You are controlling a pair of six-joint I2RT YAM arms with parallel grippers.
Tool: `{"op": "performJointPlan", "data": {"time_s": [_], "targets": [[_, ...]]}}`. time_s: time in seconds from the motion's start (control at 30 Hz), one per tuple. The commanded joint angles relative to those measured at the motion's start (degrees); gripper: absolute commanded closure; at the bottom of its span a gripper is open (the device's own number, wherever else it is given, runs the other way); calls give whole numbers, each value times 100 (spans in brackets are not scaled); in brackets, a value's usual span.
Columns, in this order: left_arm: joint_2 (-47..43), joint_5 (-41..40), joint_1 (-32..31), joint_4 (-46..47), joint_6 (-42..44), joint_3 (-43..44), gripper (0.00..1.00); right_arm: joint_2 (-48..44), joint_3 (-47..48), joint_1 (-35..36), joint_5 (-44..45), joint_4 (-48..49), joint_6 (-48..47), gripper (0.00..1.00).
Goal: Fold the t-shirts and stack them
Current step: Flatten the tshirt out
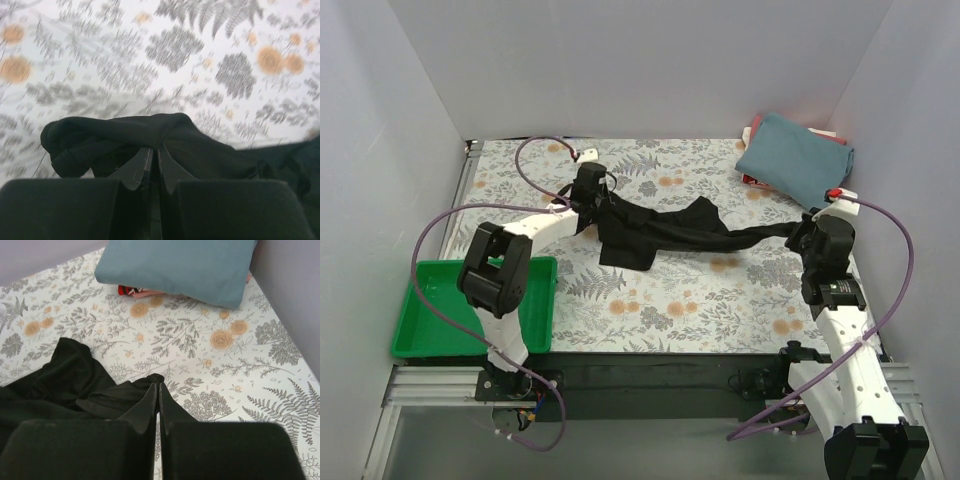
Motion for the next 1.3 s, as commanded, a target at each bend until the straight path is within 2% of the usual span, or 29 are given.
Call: {"op": "performJointPlan", "data": {"time_s": [0.0,0.03,0.1,0.13,0.33,0.37,0.57,0.73,0.83,1.07,1.17,1.27], "targets": [[351,12,99,685,284,751,100,103,-115,-12,-125,214,95,99],[587,-6,108,695,319,996,83,112,-150,-12,-126,241,104,99],[625,-6,108,502,294,1095,34,138,-212,-12,-134,285,77,99],[538,12,91,510,232,878,13,156,-221,-12,-117,294,77,99],[-419,-437,-155,353,-146,-555,11,244,-274,-12,-266,416,86,99],[-647,-402,-199,230,-207,-940,14,287,-282,-12,-318,425,86,99],[-1176,-331,-629,-535,-700,-1645,30,402,-335,-12,-503,531,130,99],[-1440,-76,-700,-807,-884,-1928,36,437,-388,-3,-547,566,148,99],[-1519,-41,-718,-948,-981,-2015,44,437,-406,-3,-547,584,156,99],[-1301,231,-814,-993,-1104,-2007,56,437,-432,-12,-583,601,165,99],[-1239,346,-902,-993,-1166,-2007,57,402,-449,-12,-548,610,156,99],[-1238,407,-937,-993,-1218,-2094,64,411,-441,-3,-547,610,156,99]]}}
